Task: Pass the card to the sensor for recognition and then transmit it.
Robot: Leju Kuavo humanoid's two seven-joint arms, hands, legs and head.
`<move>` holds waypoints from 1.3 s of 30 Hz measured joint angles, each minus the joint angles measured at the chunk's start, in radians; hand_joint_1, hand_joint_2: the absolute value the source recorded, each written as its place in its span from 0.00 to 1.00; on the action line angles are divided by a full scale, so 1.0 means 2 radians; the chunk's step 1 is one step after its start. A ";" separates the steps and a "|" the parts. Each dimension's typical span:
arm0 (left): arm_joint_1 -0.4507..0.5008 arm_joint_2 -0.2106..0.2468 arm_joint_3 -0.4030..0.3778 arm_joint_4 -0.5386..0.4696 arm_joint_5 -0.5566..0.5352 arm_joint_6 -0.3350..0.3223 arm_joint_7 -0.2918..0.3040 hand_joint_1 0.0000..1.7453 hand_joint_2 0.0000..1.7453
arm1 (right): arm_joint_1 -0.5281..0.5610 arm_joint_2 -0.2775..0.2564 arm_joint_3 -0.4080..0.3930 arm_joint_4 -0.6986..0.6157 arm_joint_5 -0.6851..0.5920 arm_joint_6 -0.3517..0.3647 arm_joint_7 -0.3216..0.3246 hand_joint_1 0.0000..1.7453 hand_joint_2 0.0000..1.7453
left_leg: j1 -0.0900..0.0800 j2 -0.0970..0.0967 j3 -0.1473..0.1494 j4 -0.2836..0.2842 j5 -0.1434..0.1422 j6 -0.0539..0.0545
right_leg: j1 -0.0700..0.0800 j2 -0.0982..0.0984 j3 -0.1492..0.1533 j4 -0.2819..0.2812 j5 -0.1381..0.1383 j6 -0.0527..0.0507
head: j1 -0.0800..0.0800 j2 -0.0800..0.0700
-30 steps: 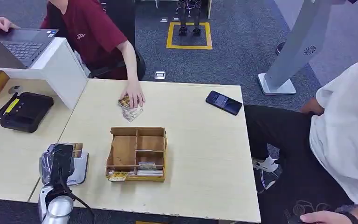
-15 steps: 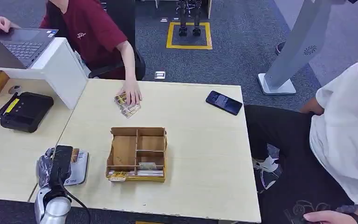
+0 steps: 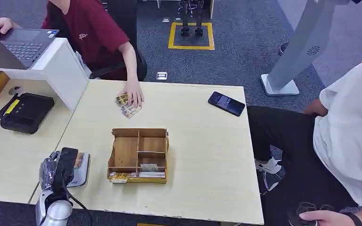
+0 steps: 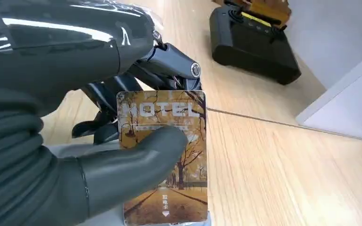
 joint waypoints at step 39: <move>-0.019 -0.014 -0.013 0.074 -0.175 0.039 0.048 1.00 1.00 | -0.005 0.001 0.012 0.000 0.003 0.010 0.006 0.00 0.00 | 0.000 0.000 0.001 0.000 0.000 0.000 | 0.000 0.000 0.001 0.000 0.000 0.000 | 0.000 0.000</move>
